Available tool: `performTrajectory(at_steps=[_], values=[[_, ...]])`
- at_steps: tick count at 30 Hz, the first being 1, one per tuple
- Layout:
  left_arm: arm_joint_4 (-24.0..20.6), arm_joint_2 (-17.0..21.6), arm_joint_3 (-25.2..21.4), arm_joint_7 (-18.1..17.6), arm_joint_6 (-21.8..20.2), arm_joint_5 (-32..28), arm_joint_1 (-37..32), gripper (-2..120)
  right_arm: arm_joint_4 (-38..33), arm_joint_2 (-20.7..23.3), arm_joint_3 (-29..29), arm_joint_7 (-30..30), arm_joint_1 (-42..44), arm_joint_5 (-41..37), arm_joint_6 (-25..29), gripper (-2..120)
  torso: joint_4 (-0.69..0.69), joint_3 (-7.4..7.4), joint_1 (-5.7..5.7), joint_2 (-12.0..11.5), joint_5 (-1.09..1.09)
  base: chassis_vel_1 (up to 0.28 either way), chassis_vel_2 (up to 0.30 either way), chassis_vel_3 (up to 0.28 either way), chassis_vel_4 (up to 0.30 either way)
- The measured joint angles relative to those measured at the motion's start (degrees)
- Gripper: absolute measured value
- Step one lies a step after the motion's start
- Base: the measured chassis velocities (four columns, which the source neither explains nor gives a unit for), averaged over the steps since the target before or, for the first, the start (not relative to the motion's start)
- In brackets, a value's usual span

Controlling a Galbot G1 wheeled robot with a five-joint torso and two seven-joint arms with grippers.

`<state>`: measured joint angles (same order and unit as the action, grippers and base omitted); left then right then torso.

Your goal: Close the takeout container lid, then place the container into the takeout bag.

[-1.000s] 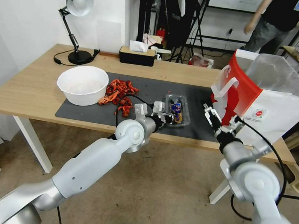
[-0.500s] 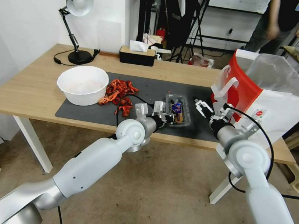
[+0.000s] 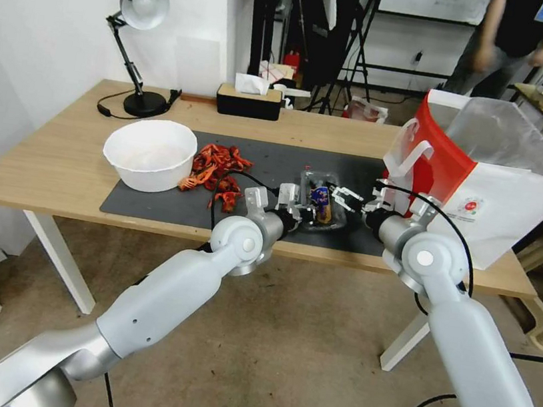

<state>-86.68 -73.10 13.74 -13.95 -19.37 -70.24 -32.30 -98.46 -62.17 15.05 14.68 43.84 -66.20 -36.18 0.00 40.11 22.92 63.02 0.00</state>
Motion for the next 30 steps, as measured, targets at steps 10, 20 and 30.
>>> performTrajectory(at_steps=[10,20,30], values=[[-0.19,0.03,-0.29,0.02,0.5,-0.17,-0.27,0,3.12,-0.23,-1.65,1.38,-3.09,0.26,-4.89,100,0.0,0.0,0.01,0.0,0.0,0.0,0.0,0.0,0.0],[-0.78,0.43,-0.31,-0.02,0.52,-0.52,-0.34,0,3.61,-0.94,-1.79,3.81,-3.5,-4.15,-5.92,100,0.0,0.0,0.0,0.0,0.0,0.0,0.0,0.0,0.0],[-0.86,0.34,-0.01,-0.13,0.61,-0.7,-0.12,0,4.34,-1.63,-1.98,5.88,-3.82,-7.62,-5.91,95,0.0,0.0,0.0,0.0,0.0,0.0,0.0,0.0,0.0]])
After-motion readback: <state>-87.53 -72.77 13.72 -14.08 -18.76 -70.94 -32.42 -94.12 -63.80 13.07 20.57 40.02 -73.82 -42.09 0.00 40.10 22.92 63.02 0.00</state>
